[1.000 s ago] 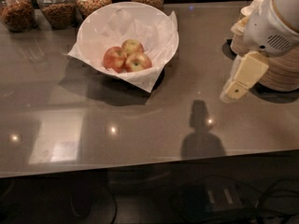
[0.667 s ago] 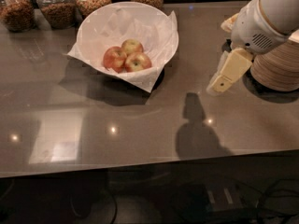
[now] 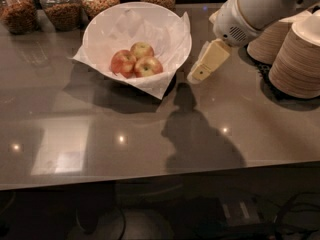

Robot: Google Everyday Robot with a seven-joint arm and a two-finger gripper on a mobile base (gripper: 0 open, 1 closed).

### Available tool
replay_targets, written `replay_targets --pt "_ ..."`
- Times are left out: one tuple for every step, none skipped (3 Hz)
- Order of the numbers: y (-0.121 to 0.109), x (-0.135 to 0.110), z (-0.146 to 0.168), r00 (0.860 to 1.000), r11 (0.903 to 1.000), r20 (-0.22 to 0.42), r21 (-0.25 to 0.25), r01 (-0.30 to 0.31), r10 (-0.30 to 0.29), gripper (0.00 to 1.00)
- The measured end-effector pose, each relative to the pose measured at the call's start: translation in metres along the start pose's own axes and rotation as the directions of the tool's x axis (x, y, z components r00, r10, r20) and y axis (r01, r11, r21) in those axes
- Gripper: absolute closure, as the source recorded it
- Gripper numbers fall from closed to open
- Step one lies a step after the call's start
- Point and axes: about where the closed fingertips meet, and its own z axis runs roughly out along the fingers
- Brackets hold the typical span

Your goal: Pick apple from white bowl

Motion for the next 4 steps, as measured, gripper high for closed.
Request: replay_targets --pt "-0.007 -0.029 0.024 1.000 0.9998 0.015 -0.020 0.007 -0.007 0.00" --pt "-0.006 -0.050 0.043 1.000 0.9988 0.020 -0.046 0.020 -0.019 0.00" --pt "-0.001 -0.082 0.090 1.000 0.9923 0.020 -0.121 0.024 -0.022 0.00" --pt "-0.001 -0.081 0.090 1.000 0.9924 0.019 -0.121 0.024 -0.022 0.00"
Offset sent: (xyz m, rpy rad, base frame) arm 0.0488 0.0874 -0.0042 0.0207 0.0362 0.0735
